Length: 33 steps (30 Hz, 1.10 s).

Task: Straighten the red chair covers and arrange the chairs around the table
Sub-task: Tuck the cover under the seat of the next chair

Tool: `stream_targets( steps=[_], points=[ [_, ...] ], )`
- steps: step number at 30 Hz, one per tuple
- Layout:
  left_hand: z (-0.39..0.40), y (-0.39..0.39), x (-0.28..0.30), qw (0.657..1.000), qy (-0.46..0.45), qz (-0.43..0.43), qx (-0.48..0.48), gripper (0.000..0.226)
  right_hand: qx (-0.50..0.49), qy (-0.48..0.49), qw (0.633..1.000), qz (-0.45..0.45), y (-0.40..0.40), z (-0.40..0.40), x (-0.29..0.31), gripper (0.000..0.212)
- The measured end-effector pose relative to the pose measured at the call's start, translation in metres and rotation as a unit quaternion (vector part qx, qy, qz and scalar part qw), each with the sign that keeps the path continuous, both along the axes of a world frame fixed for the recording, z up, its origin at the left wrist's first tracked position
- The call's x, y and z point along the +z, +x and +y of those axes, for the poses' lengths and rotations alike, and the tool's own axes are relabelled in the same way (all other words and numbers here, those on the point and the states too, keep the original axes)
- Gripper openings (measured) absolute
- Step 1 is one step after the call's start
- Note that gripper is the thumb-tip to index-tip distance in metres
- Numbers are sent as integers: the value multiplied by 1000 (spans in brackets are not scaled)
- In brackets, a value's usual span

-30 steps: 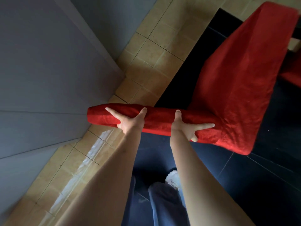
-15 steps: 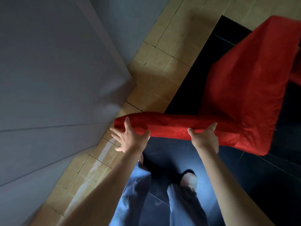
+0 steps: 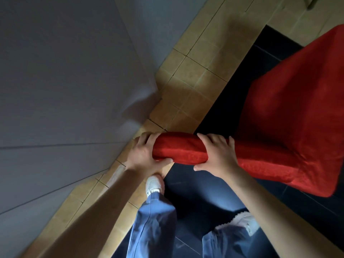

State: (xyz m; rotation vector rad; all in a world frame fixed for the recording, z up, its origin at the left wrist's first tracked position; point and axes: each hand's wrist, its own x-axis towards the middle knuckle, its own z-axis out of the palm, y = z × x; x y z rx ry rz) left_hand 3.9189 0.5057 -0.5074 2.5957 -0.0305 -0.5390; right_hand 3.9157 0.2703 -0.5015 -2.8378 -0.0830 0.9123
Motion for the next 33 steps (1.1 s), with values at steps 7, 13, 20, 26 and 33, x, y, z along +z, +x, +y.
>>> stream_targets(
  steps=[7, 13, 20, 26, 33],
  points=[
    [7, 3, -7, 991, 81, -40, -94, 97, 62, -51, 995, -68, 0, 9, -13, 109],
    [11, 10, -8, 994, 66, -35, -86, 92, 86, -57, 988, -113, 4, 13, -15, 86],
    [16, 10, -11, 994, -4, -61, -92, 87, 89, -15, 983, -163, 3, 10, -14, 67],
    [7, 10, -1, 994, -13, -72, -83, 78, 77, 5, 977, -200, -2, 1, -3, 61],
    [-2, 13, 13, 994, -21, -67, -80, 77, 77, 20, 976, -203, 1, -6, 9, 56]
  ],
)
